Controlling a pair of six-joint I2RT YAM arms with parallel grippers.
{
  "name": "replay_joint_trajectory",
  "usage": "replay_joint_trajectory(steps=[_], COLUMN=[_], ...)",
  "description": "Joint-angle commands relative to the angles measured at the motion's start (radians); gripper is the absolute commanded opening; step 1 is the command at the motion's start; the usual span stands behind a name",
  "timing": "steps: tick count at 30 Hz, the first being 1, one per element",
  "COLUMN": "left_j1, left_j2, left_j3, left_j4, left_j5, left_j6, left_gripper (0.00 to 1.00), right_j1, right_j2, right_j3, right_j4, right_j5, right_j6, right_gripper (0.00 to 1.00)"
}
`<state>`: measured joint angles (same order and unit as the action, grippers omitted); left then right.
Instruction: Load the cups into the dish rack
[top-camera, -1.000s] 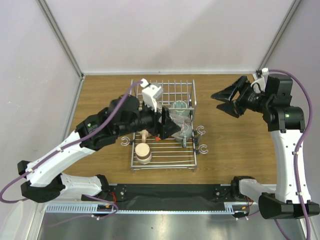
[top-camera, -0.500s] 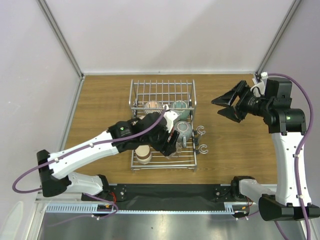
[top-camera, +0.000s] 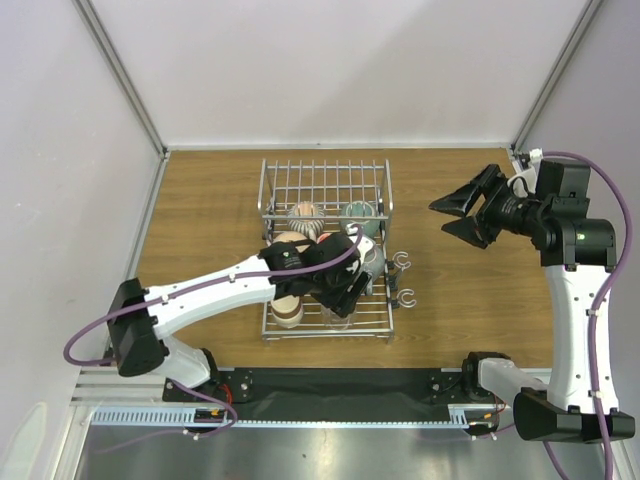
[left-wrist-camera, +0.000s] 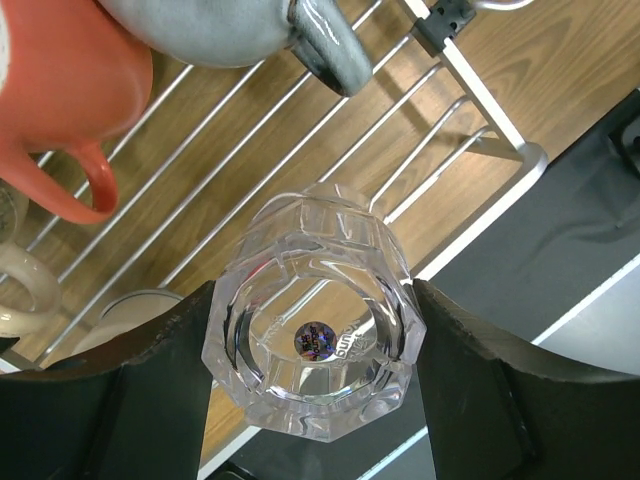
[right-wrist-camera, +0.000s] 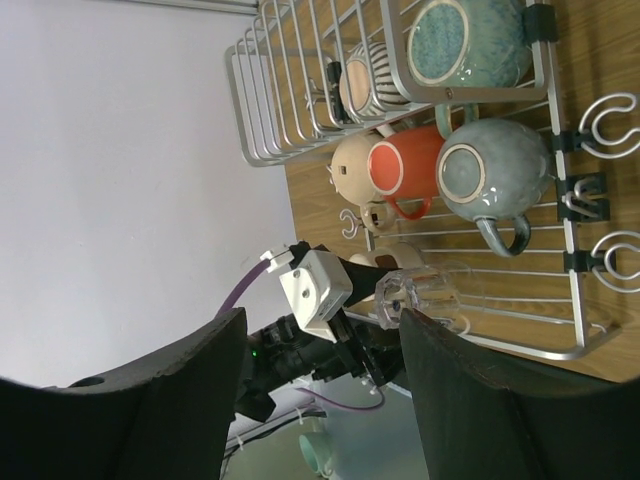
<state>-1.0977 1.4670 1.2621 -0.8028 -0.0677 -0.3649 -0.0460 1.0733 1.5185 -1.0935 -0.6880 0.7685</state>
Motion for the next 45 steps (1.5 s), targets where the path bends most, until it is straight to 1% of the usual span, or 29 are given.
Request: replay_joint_trajectory(steps=[1, 7, 10, 13, 16, 18, 21, 24, 27, 31, 37, 39, 40, 41, 42, 43, 44, 45], left_j1=[-0.008, -0.008, -0.001, 0.006, 0.015, 0.030, 0.033, 0.038, 0.038, 0.044, 0.048, 0.048, 0.051, 0.056, 0.061, 0.073, 0.076, 0.079], left_j2=[0.027, 0.084, 0.059, 0.020, -0.030, -0.037, -0.039, -0.017, -0.008, 0.012, 0.111, 0.139, 0.144, 0.144, 0.145, 0.147, 0.147, 0.147], left_j3=[0.036, 0.088, 0.069, 0.088, 0.065, 0.045, -0.004, -0.018, -0.044, -0.076, -0.037, -0.017, -0.009, -0.013, -0.015, -0.007, 0.000, 0.005], left_j4=[-0.019, -0.052, -0.035, -0.053, -0.052, -0.041, -0.012, 0.016, 0.051, 0.149, 0.162, 0.124, 0.120, 0.123, 0.128, 0.126, 0.122, 0.119], left_j5=[-0.012, -0.037, -0.066, -0.095, -0.116, -0.077, -0.058, -0.041, -0.069, -0.075, -0.052, -0.067, -0.076, -0.052, -0.041, -0.034, -0.032, -0.040], left_j6=[0.020, 0.040, 0.031, 0.011, -0.019, -0.028, -0.045, -0.058, -0.075, -0.057, -0.066, -0.060, -0.063, -0.059, -0.054, -0.045, -0.037, -0.029], left_gripper=[0.00, 0.00, 0.00, 0.00, 0.00, 0.00, 0.00, 0.00, 0.00, 0.00, 0.00, 0.01, 0.02, 0.04, 0.15, 0.21, 0.24, 0.31], right_j1=[-0.014, -0.018, -0.023, -0.025, -0.037, -0.051, -0.052, -0.058, -0.066, -0.077, -0.084, -0.084, -0.084, -0.084, -0.086, -0.086, -0.086, -0.086], right_j2=[-0.019, -0.021, -0.015, -0.003, 0.011, 0.011, -0.016, -0.026, -0.035, -0.038, -0.027, -0.029, -0.033, -0.039, -0.041, -0.039, -0.036, -0.038], right_j3=[0.011, 0.012, 0.006, -0.018, 0.002, 0.000, -0.033, -0.073, -0.093, -0.096, -0.098, -0.090, -0.096, -0.107, -0.119, -0.127, -0.139, -0.141], right_j4=[-0.029, -0.054, -0.097, -0.088, -0.129, -0.134, -0.124, -0.149, -0.175, -0.192, -0.200, -0.201, -0.203, -0.198, -0.184, -0.181, -0.177, -0.171], right_j5=[-0.019, -0.038, -0.022, -0.082, -0.062, -0.084, -0.068, -0.090, -0.068, -0.076, -0.108, -0.099, -0.085, -0.090, -0.097, -0.113, -0.119, -0.122], right_j6=[-0.031, -0.041, -0.061, -0.069, -0.110, -0.117, -0.118, -0.149, -0.182, -0.215, -0.224, -0.227, -0.224, -0.216, -0.212, -0.207, -0.206, -0.207], right_gripper=[0.69, 0.69, 0.69, 0.69, 0.69, 0.69, 0.69, 0.69, 0.70, 0.70, 0.70, 0.70, 0.70, 0.70, 0.70, 0.70, 0.70, 0.70])
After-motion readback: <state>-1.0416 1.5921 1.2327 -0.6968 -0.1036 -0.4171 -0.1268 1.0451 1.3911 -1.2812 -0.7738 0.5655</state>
